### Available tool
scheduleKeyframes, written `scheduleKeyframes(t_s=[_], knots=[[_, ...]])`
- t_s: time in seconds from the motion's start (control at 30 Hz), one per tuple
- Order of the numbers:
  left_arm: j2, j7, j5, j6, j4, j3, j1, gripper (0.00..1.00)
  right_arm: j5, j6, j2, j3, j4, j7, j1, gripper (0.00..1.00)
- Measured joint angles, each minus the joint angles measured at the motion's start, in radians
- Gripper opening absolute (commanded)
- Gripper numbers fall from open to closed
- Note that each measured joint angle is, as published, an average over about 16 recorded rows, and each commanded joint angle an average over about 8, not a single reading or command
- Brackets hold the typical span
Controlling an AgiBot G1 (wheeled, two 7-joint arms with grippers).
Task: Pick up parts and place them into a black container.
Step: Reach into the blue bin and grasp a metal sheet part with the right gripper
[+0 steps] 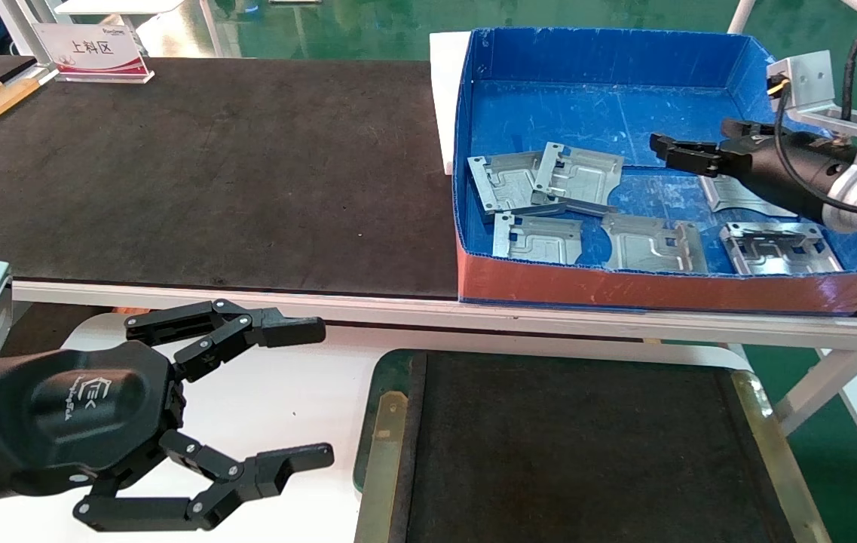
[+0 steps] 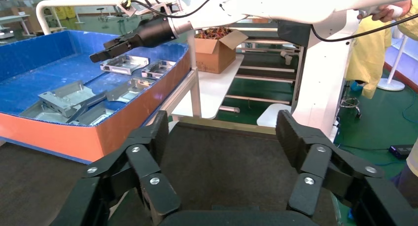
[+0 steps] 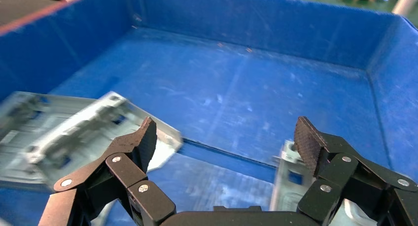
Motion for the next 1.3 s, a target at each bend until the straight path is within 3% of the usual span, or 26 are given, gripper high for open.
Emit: scheduleKeyframes(t_s=[0.7,0.73,0.97,1.0,1.3], knots=[[0.000,0.000,0.000,0.000,0.000,0.000,0.000,1.00,-0.101,0.085,-0.092,-0.068,-0.253,0.120,0.131,0.99],[0.000,0.000,0.000,0.000,0.000,0.000,0.000,1.00,-0.103,0.086,-0.093,-0.070,-0.258,0.123,0.133,0.92],[0.000,0.000,0.000,0.000,0.000,0.000,0.000,1.00,-0.122,0.089,-0.099,-0.083,-0.284,0.132,0.144,0.06],[0.000,0.000,0.000,0.000,0.000,0.000,0.000,1.00,-0.124,0.089,-0.099,-0.085,-0.287,0.133,0.145,0.00],[0.000,0.000,0.000,0.000,0.000,0.000,0.000,1.00,-0.138,0.086,-0.099,-0.094,-0.297,0.134,0.151,0.00]])
